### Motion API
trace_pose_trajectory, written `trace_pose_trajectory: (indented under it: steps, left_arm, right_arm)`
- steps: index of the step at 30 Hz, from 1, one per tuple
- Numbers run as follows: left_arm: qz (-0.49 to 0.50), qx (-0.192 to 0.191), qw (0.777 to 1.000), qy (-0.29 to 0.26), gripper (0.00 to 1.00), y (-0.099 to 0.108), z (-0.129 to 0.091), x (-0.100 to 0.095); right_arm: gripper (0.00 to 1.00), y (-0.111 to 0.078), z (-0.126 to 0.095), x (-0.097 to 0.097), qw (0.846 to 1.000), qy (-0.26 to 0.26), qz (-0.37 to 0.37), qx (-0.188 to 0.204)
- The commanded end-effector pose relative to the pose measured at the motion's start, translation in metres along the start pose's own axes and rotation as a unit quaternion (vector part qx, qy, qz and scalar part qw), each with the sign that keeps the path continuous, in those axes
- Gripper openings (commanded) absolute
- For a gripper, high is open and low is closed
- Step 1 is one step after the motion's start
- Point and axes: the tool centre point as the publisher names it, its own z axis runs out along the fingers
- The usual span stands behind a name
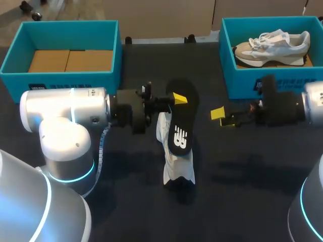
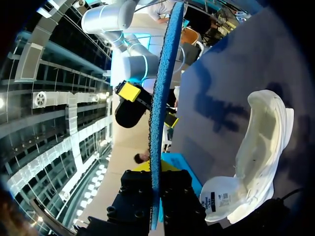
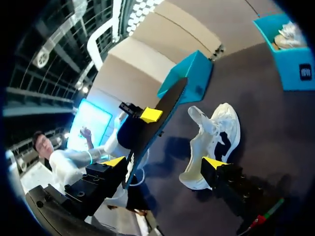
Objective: Take the shoe out of the shoebox, open the shoe tongue, remove and reinsert the insole, then place the shoe into the shoebox
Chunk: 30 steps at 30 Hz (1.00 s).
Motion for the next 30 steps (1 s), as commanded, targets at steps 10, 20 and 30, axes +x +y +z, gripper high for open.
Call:
trace_pose_trajectory:
  steps: [10, 20, 30]
  left_arm:
    - [0.0, 0.0, 1.0, 0.001, 0.0, 0.0, 0.001, -0.001]
    - [0.0, 0.0, 1.0, 0.001, 0.0, 0.0, 0.001, -0.001]
    - [0.0, 0.0, 1.0, 0.001, 0.0, 0.0, 0.001, -0.001]
  right_arm:
    - [1.0, 0.019, -0.02, 0.017, 0.925, 0.041, -0.36, 0.117]
    - [1.0, 0.019, -0.02, 0.017, 0.925, 0.041, -0.36, 0.117]
    - [1.0, 0.019, -0.02, 0.017, 0.925, 0.041, -0.36, 0.117]
